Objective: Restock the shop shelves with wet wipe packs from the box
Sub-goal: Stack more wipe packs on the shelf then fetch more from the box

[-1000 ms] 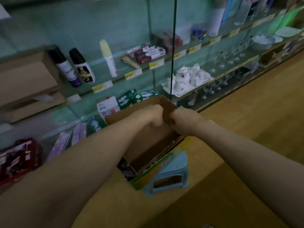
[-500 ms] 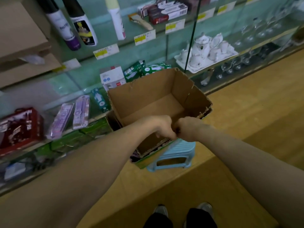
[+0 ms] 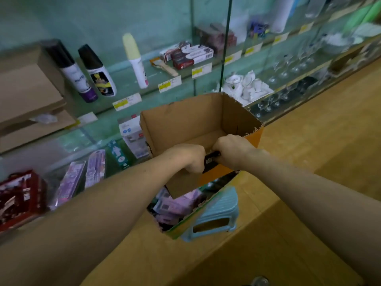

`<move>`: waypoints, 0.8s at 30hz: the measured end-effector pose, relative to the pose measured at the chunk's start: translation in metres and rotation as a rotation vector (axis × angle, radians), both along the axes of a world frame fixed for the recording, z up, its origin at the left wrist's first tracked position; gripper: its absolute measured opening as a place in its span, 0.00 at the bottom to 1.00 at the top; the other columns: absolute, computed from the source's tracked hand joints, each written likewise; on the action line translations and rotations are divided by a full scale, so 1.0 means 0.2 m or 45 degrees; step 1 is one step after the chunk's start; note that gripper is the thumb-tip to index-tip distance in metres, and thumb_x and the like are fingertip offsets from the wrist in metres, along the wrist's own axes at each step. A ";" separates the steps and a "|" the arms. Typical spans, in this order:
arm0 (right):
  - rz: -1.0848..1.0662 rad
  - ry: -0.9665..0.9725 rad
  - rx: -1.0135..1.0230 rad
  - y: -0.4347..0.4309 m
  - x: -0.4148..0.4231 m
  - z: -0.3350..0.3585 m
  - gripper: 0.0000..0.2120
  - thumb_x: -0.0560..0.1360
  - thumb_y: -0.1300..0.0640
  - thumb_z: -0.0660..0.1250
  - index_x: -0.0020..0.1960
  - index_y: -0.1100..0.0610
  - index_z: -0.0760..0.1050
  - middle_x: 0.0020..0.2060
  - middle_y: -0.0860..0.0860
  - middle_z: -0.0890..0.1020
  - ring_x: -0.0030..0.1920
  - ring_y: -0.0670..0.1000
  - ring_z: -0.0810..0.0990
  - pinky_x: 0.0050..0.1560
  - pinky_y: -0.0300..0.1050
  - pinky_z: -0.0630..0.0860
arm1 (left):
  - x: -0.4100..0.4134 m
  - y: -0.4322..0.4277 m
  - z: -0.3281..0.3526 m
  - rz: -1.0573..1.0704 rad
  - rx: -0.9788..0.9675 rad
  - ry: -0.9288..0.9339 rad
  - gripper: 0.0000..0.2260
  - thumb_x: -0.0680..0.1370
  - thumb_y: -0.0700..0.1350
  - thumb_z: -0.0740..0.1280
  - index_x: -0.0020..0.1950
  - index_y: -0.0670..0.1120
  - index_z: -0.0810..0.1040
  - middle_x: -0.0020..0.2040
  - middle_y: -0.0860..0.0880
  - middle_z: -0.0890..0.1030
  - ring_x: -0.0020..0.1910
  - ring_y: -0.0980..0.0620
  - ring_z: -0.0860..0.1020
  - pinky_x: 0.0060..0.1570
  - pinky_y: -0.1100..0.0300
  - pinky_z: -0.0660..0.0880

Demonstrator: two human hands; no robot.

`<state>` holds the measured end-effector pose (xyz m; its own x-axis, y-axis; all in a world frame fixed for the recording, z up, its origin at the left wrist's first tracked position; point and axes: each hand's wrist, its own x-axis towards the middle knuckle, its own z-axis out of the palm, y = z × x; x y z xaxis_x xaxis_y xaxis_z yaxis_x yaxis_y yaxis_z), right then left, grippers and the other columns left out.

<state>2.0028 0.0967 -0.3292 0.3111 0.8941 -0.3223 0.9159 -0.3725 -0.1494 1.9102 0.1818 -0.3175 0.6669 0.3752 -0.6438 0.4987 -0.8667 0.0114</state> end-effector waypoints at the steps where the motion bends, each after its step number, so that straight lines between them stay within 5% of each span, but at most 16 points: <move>1: -0.020 -0.017 0.010 -0.01 0.03 0.04 0.03 0.77 0.57 0.63 0.46 0.55 0.74 0.41 0.51 0.75 0.41 0.54 0.72 0.37 0.45 0.66 | 0.04 0.00 0.04 -0.029 0.019 -0.020 0.10 0.78 0.40 0.60 0.36 0.46 0.67 0.37 0.48 0.71 0.34 0.50 0.70 0.29 0.59 0.66; 7: -0.183 -0.114 0.057 -0.17 0.26 0.23 0.07 0.79 0.55 0.63 0.43 0.54 0.70 0.35 0.49 0.71 0.38 0.52 0.71 0.27 0.40 0.60 | 0.33 -0.10 0.20 -0.149 0.037 -0.102 0.09 0.79 0.40 0.59 0.39 0.45 0.69 0.36 0.47 0.70 0.32 0.50 0.69 0.29 0.59 0.64; 10: -0.286 -0.154 0.050 -0.28 0.43 0.26 0.06 0.79 0.55 0.63 0.44 0.55 0.71 0.34 0.48 0.70 0.39 0.52 0.72 0.29 0.40 0.63 | 0.53 -0.19 0.23 -0.186 0.049 -0.149 0.04 0.79 0.40 0.60 0.46 0.44 0.72 0.37 0.48 0.70 0.32 0.51 0.68 0.28 0.60 0.64; 24: -0.418 -0.149 -0.030 -0.60 1.61 -0.08 0.06 0.79 0.56 0.64 0.53 0.57 0.75 0.43 0.51 0.76 0.41 0.50 0.75 0.38 0.42 0.70 | 1.73 -0.54 -0.14 -0.108 -0.019 -0.169 0.09 0.79 0.38 0.59 0.39 0.46 0.69 0.37 0.47 0.70 0.32 0.51 0.68 0.29 0.60 0.63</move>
